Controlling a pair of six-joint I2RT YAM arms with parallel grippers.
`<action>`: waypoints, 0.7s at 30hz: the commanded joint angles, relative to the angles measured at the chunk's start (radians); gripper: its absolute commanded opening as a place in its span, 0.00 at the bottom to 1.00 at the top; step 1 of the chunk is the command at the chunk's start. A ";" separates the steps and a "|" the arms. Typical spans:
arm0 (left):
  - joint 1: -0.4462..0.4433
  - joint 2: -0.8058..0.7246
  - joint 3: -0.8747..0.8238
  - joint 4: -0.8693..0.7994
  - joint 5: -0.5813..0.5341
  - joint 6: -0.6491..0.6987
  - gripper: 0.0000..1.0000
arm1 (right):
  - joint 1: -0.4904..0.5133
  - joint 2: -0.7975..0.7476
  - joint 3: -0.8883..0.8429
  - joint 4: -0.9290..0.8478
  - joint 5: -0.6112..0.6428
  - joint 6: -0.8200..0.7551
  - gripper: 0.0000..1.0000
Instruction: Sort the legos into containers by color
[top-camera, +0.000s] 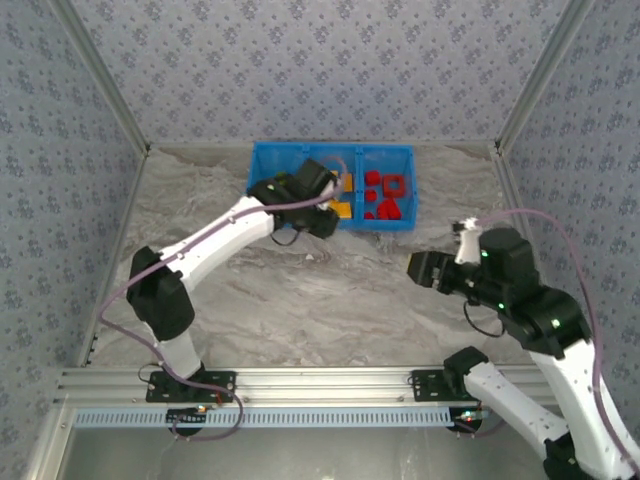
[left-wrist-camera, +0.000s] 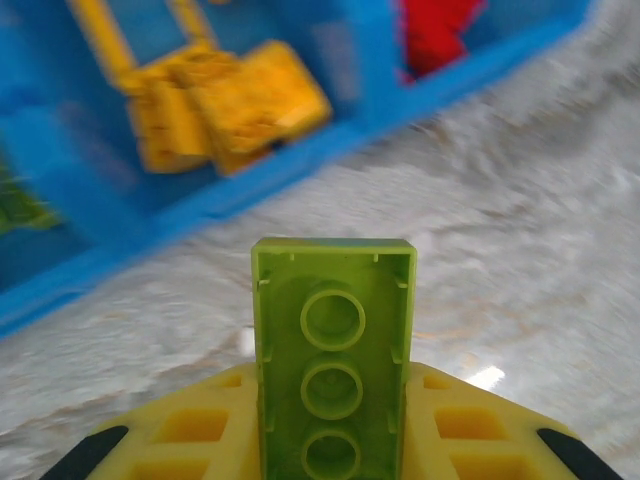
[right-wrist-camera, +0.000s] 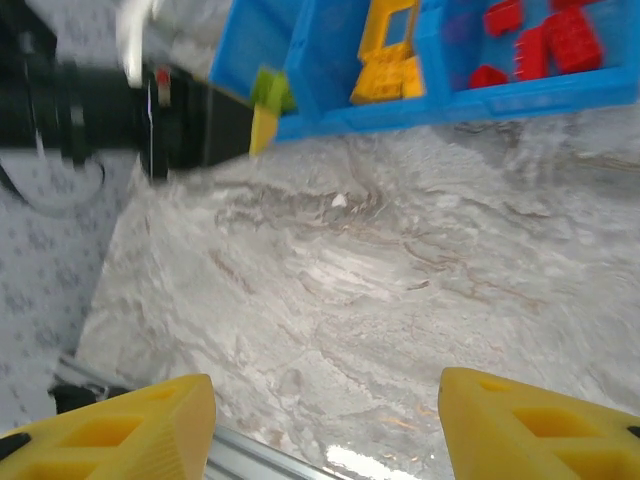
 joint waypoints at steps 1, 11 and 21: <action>0.116 -0.001 0.009 -0.007 0.025 0.000 0.25 | 0.201 0.096 -0.003 0.178 0.197 -0.075 0.64; 0.348 0.317 0.317 0.062 0.170 -0.021 0.25 | 0.456 0.430 -0.054 0.710 0.436 -0.219 0.65; 0.420 0.666 0.731 -0.027 0.285 -0.090 0.24 | 0.389 0.615 0.044 0.802 0.410 -0.240 0.65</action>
